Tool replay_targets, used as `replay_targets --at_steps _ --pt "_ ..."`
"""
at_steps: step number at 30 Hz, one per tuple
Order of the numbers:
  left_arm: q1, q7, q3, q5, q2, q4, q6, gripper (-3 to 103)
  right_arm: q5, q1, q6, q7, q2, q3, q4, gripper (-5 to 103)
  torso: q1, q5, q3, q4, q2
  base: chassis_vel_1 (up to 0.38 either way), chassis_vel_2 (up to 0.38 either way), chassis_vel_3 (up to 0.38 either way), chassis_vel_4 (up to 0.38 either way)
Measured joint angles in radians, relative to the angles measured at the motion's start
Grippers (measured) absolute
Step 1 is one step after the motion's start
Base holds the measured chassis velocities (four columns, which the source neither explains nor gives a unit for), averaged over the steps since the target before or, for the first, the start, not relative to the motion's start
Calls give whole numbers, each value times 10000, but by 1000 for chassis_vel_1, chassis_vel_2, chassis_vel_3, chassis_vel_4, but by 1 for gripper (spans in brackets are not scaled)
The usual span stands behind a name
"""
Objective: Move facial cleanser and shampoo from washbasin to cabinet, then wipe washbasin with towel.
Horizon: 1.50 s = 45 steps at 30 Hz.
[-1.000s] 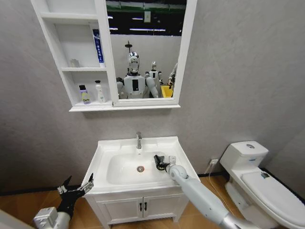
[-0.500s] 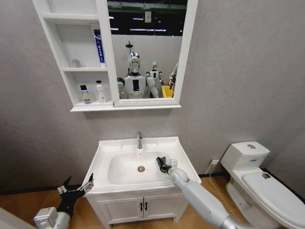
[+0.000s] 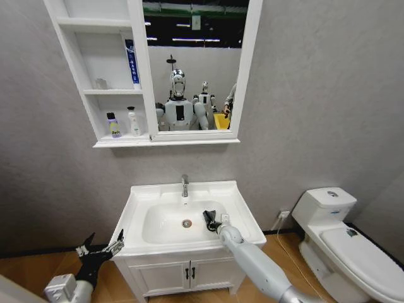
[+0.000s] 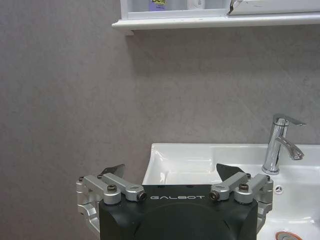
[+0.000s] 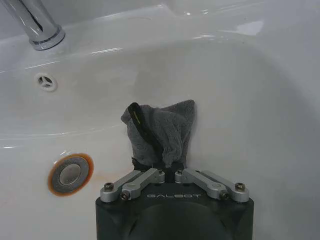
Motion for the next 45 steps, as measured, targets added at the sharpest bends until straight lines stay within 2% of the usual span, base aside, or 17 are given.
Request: replay_targets --at_steps 3,7,10,19,25,27,33,38,41,43,45 --pt "0 0 0 0 0 0 0 100 870 354 -320 -261 285 -146 -546 3 1 1 0 0 0 0 0 0 0" --pt "0 0 0 0 0 0 0 100 1065 543 -331 -500 482 -322 -939 3 1 -1 -1 0 0 0 0 0 0" --pt "0 0 0 -1 0 0 0 100 1105 855 -322 -918 885 -556 -1593 3 0 0 -1 0 1 0 0 0 0" --pt "0 0 0 0 0 0 1 100 1528 1322 -344 -1318 1669 -1084 -2441 3 1 1 0 1 -1 0 0 0 0" --pt "0 0 0 0 0 0 0 100 1529 1407 -355 -1551 2240 -1177 -2746 3 2 0 0 1 -1 0 0 0 0" --pt "0 0 0 0 0 0 1 100 1447 1452 -358 -1856 2459 -1235 -2894 3 2 1 1 2 -1 0 0 0 0" --pt "0 0 0 -1 0 0 0 100 880 1646 -242 -2396 2944 -1146 -3516 3 1 2 1 3 -1 0 0 0 0" --pt "0 0 0 0 0 0 0 100 803 1641 -199 -2060 2804 -914 -3543 3 1 7 0 10 -1 0 0 0 0" --pt "0 0 0 0 0 0 0 100 984 1281 -296 -1427 1923 -678 -2694 3 1 5 0 2 -1 0 0 0 0" --pt "0 0 0 0 0 0 0 100 1016 1212 -310 -1351 1765 -635 -2528 3 1 5 0 0 -1 0 0 0 0" --pt "0 0 0 0 0 0 0 100 1400 954 -389 -1151 966 -562 -1794 3 1 4 0 -1 -1 0 0 0 0"
